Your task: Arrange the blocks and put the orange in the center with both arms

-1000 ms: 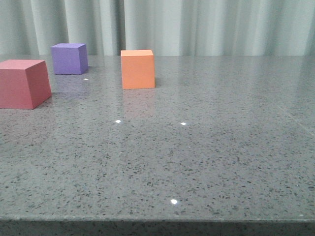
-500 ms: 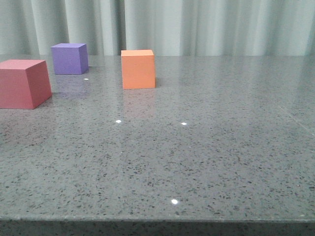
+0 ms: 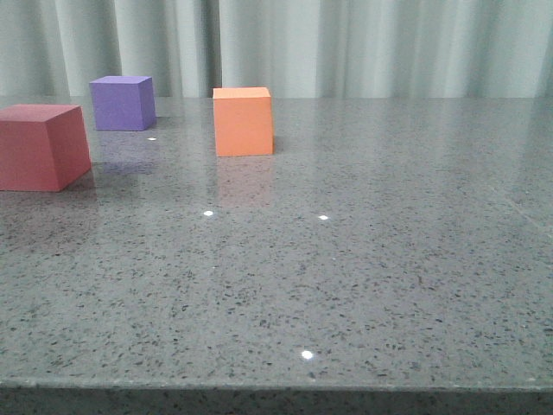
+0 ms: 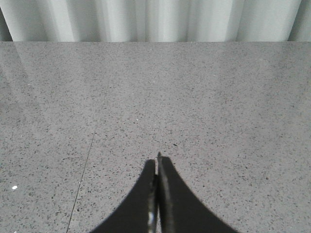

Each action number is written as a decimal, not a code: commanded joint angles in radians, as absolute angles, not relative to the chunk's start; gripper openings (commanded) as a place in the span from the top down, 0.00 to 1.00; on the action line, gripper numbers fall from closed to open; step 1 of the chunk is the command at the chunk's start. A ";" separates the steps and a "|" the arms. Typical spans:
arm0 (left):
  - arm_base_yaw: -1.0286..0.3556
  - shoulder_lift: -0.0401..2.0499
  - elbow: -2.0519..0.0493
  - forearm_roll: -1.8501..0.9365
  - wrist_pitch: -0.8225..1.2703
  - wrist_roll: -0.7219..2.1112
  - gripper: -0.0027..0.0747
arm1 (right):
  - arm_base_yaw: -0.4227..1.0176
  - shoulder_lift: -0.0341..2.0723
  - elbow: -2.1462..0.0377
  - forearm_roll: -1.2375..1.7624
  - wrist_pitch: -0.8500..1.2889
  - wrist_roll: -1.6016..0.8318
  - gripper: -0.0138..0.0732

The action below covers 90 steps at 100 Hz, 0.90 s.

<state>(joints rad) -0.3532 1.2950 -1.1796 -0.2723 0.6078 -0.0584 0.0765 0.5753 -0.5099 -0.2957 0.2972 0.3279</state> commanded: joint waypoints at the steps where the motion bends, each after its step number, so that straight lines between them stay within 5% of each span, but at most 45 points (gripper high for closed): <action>1: -0.413 1.382 -1.315 -0.298 0.536 -0.073 0.14 | 0.070 0.573 -0.538 -0.318 0.218 0.325 0.97; 20: -0.491 1.588 -1.529 -0.247 0.538 -0.163 0.14 | 0.070 0.573 -0.538 -0.318 0.218 0.325 0.97; 47: -0.604 1.805 -1.772 0.244 0.646 -0.577 0.14 | 0.070 0.573 -0.538 -0.318 0.218 0.325 0.97; 90: -0.634 1.938 -1.849 0.355 0.690 -0.668 0.14 | 0.070 0.573 -0.538 -0.318 0.218 0.325 0.97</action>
<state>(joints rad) -0.6279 1.9791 -1.8105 0.3320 0.7291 -0.6557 0.0765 0.5753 -0.5099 -0.2957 0.2949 0.3279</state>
